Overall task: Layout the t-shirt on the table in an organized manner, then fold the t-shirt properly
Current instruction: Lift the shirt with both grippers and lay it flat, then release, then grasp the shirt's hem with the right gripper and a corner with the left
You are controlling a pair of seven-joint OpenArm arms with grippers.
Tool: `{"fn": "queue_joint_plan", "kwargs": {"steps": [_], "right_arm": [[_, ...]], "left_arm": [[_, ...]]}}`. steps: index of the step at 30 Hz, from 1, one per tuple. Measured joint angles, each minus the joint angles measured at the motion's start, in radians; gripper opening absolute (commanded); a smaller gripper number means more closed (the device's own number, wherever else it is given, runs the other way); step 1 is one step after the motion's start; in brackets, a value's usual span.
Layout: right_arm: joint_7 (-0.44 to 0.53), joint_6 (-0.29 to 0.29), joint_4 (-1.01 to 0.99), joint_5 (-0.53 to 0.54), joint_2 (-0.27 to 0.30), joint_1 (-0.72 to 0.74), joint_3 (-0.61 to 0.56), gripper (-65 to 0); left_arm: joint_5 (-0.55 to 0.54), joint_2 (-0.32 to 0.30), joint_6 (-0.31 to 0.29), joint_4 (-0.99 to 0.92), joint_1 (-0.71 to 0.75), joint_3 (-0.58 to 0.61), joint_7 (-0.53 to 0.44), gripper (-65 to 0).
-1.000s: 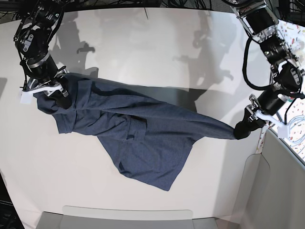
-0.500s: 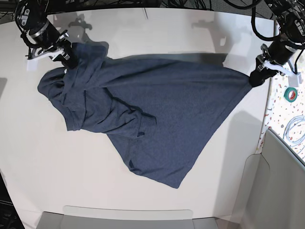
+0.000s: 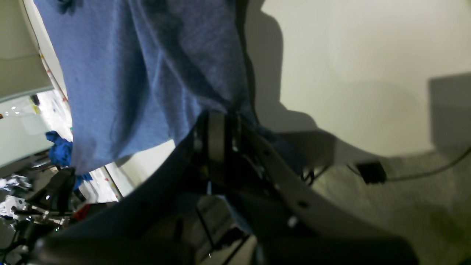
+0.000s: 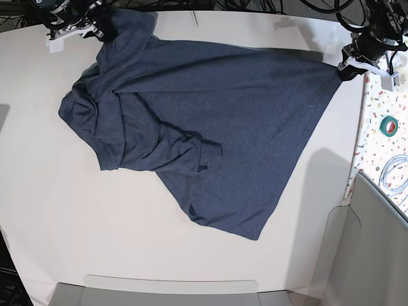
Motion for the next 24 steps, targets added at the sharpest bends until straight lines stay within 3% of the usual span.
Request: {"fn": "queue_joint_plan", "kwargs": {"steps": [3,5,8,11,13,19,22,24], "right_arm": [[-0.003,-0.003,-0.004,-0.081,0.0,0.005,-0.044,-65.0],[-0.005,-0.005,-0.01,-0.161,0.0,0.018,-0.065,-61.7],[-0.004,-0.006,-0.011,-0.21,0.002,0.024,-0.088,-46.5],[-0.075,0.001,-0.01,-0.18,0.04,0.041,-0.075,-32.1],[-0.077,0.002,-0.009,-0.17,0.048,0.066,-0.034,-27.6],[-0.071,0.005,-0.01,-0.132,0.083,0.197,0.185,-27.3],[-0.076,0.0,-0.009,-0.183,0.087,0.336,0.188,-27.1],[-0.08,0.002,-0.01,-0.267,0.068,0.436,0.126,-26.7]], "left_arm": [[0.056,0.0,-0.004,-0.001,-0.003,0.003,-0.001,-63.2],[0.119,-0.005,-0.003,-0.013,-0.005,0.042,-0.007,-56.4],[0.184,-0.005,-0.007,-0.017,-0.005,0.118,-0.001,-43.4],[0.192,-0.003,-0.007,-0.016,-0.005,0.124,-0.003,-43.4],[0.207,-0.006,-0.003,-0.008,-0.005,0.112,0.001,-44.8],[0.166,-0.007,-0.007,0.042,-0.076,-0.08,-0.002,-47.2],[0.125,-0.01,-0.012,0.04,-0.142,-0.077,0.0,-47.2],[0.123,-0.005,-0.01,0.04,-0.171,-0.028,-0.004,-47.2]]}}
